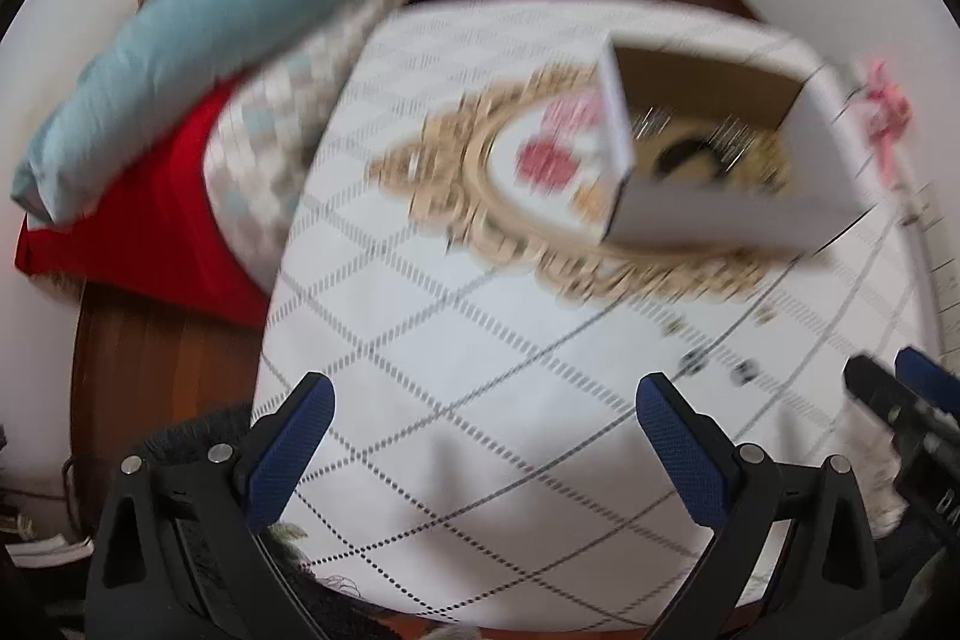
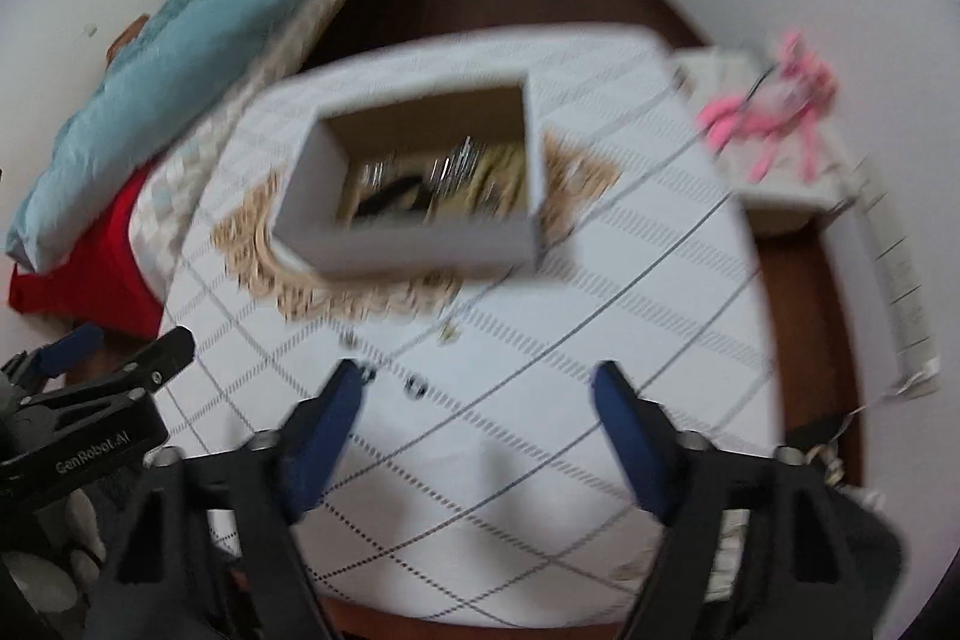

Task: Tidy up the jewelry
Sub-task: 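Lift both tools away from the box toward the remaining pieces, then grasp a small gold charm with the right tool while the left tool grasps another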

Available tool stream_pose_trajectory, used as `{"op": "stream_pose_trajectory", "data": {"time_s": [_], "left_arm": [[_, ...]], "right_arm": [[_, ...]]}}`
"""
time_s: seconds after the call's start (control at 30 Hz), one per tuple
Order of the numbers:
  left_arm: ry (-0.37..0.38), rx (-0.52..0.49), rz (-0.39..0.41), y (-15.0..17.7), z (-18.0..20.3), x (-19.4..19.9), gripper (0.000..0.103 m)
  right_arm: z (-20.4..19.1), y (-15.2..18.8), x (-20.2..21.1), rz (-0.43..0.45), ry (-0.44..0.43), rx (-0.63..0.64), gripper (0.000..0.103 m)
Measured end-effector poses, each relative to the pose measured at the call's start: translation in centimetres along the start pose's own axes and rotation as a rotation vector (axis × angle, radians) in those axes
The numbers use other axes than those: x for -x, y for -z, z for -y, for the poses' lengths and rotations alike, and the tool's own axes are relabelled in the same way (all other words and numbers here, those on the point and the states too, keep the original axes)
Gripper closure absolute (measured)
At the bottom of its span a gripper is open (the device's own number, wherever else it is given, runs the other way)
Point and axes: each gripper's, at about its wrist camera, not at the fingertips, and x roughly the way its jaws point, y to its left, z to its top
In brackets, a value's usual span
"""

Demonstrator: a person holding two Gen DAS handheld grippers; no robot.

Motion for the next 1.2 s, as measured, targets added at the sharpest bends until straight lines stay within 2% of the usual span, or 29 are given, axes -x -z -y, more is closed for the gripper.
{"op": "stream_pose_trajectory", "data": {"time_s": [0.2, 0.37, 0.4, 0.43, 0.47, 0.53, 0.57, 0.73, 0.93, 1.03, 1.1, 1.17, 1.2], "left_arm": [[-0.025, 0.016, -0.069, 0.6, -0.2, -3.8, 0.0], [-0.024, 0.018, -0.094, 0.0, 0.2, -5.3, 0.0], [-0.025, 0.015, -0.098, -0.1, 0.3, -5.5, 0.0], [-0.025, 0.012, -0.102, -0.3, 0.4, -5.7, 0.0], [-0.025, 0.008, -0.106, -0.3, 0.6, -5.9, 0.0], [-0.023, 0.002, -0.112, -0.5, 0.8, -6.2, 0.0], [-0.022, -0.001, -0.114, -0.5, 1.0, -6.2, 0.0], [0.018, -0.009, -0.109, -1.0, 1.7, -5.9, 0.001], [0.129, -0.043, -0.087, -1.8, 3.8, -5.4, 0.001], [0.162, -0.064, -0.076, -2.1, 5.0, -5.2, 0.004], [0.172, -0.077, -0.069, -2.2, 5.8, -5.1, 0.009], [0.179, -0.093, -0.069, -2.3, 6.7, -5.1, 0.025], [0.181, -0.103, -0.072, -2.3, 7.1, -5.2, 0.029]], "right_arm": [[-0.3, -0.2, -5.8, -0.008, -0.001, -0.012, 0.043], [-1.4, -1.0, -8.2, -0.016, 0.002, 0.024, 0.044], [-1.7, -1.1, -8.7, -0.026, 0.015, 0.037, 0.051], [-2.0, -1.0, -9.0, -0.013, 0.032, 0.056, 0.053], [-2.3, -0.9, -9.1, -0.007, 0.045, 0.076, 0.061], [-3.2, -0.7, -9.3, 0.006, 0.11, 0.13, 0.072], [-3.2, -0.8, -9.4, 0.007, 0.113, 0.138, 0.092], [-1.6, -0.8, -9.0, 0.007, 0.08, 0.077, 0.093], [2.5, -0.2, -6.5, 0.025, 0.049, -0.05, 0.093], [4.4, -0.2, -5.6, 0.028, 0.05, -0.097, 0.093], [5.3, -0.1, -5.2, 0.029, 0.053, -0.118, 0.093], [5.6, 0.4, -4.8, 0.029, 0.056, -0.13, 0.093], [5.8, 0.5, -4.8, 0.028, 0.057, -0.131, 0.093]]}}
